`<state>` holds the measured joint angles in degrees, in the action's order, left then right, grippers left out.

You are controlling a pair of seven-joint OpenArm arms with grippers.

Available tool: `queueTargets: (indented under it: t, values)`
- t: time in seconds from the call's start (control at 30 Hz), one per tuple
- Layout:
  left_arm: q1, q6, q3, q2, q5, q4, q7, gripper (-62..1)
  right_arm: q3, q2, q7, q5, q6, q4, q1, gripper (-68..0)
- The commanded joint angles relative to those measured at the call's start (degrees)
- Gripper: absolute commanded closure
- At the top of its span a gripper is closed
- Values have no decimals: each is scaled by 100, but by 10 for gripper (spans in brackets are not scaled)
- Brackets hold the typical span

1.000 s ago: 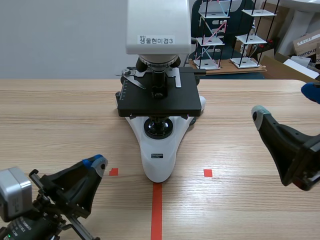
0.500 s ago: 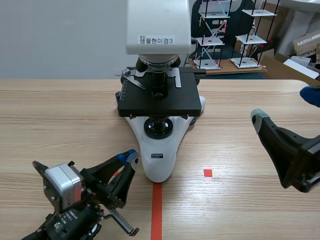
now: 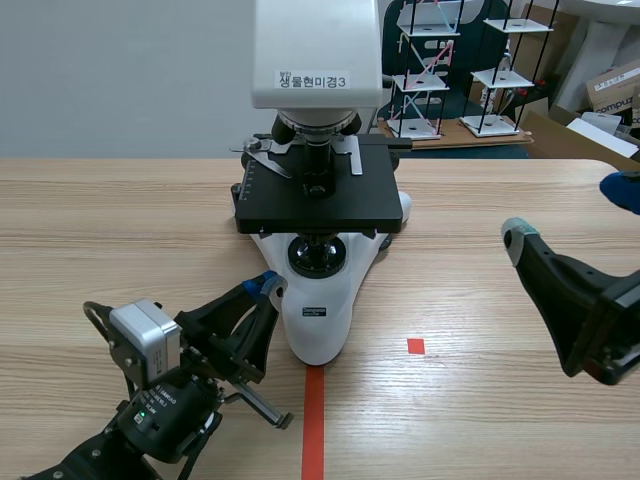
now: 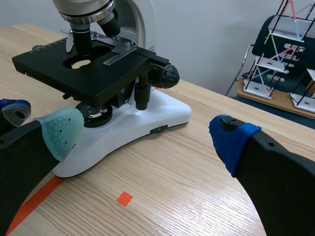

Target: Point at the diaphragm

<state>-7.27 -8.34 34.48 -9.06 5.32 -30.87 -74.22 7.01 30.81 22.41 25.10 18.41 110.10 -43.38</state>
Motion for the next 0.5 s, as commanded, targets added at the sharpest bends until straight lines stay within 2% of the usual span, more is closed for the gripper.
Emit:
queueTargets:
  t: [0.0,0.47]
  values:
    - [-55,7,-31,-17,0,-136,-96,-31,11,13,81,63,0,33,50,-560]
    - [-50,7,-31,-20,-59,13,-59,-31,11,13,81,63,0,33,50,-560]
